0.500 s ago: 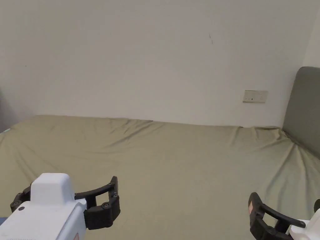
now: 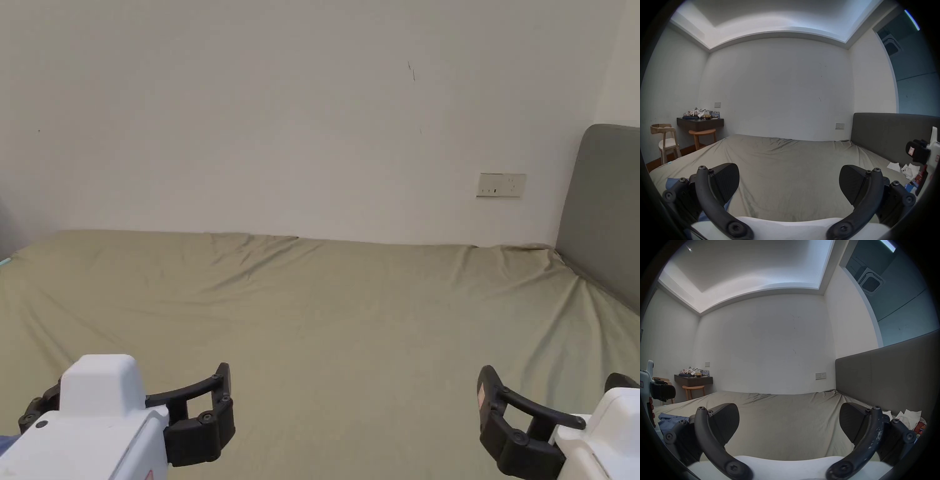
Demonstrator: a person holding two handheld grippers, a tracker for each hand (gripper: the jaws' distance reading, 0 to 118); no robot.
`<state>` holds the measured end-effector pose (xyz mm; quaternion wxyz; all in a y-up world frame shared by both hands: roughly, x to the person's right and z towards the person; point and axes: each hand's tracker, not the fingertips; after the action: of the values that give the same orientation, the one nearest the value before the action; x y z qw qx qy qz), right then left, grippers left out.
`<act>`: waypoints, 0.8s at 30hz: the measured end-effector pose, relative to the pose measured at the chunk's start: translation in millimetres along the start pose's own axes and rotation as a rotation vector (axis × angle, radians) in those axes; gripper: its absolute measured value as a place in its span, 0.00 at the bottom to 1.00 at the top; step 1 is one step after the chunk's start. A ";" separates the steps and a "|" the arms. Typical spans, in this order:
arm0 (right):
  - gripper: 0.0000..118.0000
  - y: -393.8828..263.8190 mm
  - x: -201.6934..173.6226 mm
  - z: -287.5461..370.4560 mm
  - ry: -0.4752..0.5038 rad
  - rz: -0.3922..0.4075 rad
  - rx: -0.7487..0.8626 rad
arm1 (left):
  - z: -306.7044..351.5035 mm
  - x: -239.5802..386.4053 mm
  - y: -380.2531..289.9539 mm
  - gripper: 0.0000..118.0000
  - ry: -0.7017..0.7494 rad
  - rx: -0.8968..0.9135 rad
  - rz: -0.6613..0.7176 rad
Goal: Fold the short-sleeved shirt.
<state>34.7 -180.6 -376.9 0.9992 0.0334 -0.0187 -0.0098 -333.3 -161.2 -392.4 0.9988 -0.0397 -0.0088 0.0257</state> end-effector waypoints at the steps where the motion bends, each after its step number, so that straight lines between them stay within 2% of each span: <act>1: 1.00 -0.7 -0.4 -0.4 0.001 0.001 -0.005 | -1.3 -2.5 -1.0 1.00 0.004 -0.003 0.000; 18: 1.00 -0.9 -5.4 -4.3 0.011 0.015 -0.012 | -3.1 -3.0 -5.2 1.00 0.007 0.000 -0.024; 24: 1.00 -0.2 -6.0 -5.3 -0.015 -0.005 0.011 | 3.3 -8.5 -2.5 1.00 -0.002 0.039 0.053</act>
<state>28.9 -180.3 -382.4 0.9988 0.0389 -0.0263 -0.0127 -341.7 -163.8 -389.1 0.9984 -0.0202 -0.0083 0.0522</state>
